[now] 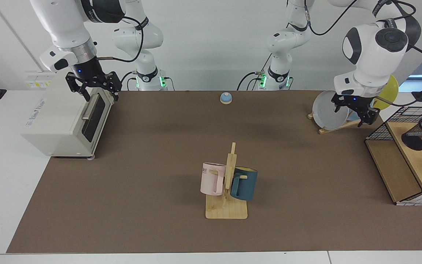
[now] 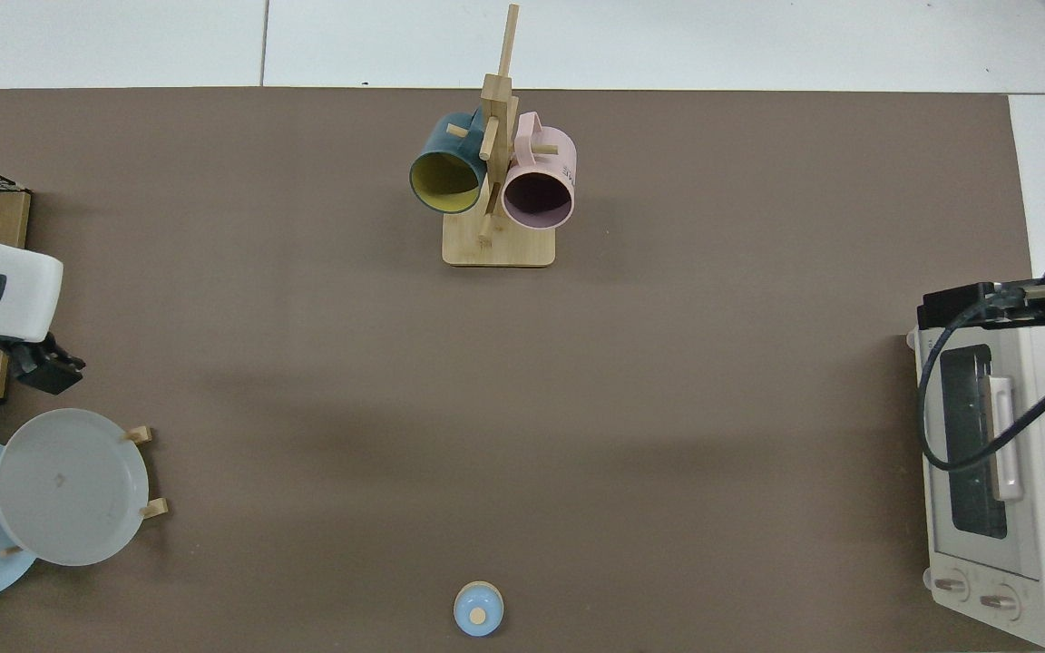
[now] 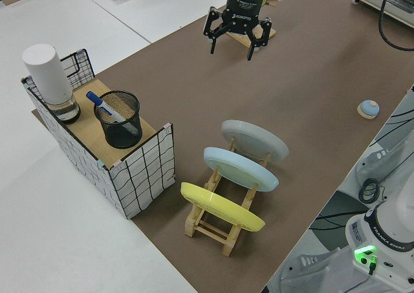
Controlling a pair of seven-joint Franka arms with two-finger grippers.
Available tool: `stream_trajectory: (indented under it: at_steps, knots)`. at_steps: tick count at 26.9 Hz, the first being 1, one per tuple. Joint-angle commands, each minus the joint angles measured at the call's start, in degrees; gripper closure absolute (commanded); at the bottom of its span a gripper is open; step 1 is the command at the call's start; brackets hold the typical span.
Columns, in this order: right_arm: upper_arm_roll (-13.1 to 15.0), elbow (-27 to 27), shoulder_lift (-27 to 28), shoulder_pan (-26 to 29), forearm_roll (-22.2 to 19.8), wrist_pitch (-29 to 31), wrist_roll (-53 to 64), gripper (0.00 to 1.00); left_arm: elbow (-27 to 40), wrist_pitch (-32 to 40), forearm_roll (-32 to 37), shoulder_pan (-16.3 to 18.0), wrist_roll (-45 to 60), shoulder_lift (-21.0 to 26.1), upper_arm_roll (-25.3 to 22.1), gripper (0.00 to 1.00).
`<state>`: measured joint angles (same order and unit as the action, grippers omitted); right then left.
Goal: Put markers into pen holder
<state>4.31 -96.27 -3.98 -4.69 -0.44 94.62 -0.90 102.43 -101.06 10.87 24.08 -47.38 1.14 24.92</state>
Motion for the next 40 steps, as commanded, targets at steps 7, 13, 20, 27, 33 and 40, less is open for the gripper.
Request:
stream_trajectory:
  at_steps: [7,13,20,27,33,40]
  knots:
    - [-0.7,-0.9,-0.9,1.0,0.2,0.0,1.9,0.0,0.9,2.3,-12.6,-1.0,30.2,-1.8,0.8,0.0]
    - [-0.6,-0.9,-0.9,1.1,0.3,0.0,1.9,0.0,-1.4,3.2,-12.7,-1.5,31.2,-1.6,0.9,0.0]
    - [-0.7,-0.9,-0.9,1.0,0.3,0.0,1.9,0.0,-2.8,7.8,-12.5,-1.4,34.3,-3.5,3.8,0.0]
    - [-0.6,-0.9,-0.9,1.1,0.3,0.0,1.9,0.0,-1.7,12.4,-12.9,-3.1,40.3,-7.2,4.4,0.0]
    - [-0.7,-0.9,-0.9,1.1,0.3,0.0,1.9,0.0,-2.5,11.6,-12.2,-3.3,40.2,-6.9,4.7,0.0]
    - [-0.6,-0.9,-0.9,1.0,0.3,0.1,1.9,0.0,-3.6,10.6,-9.6,-5.7,40.1,-6.6,2.5,0.0]
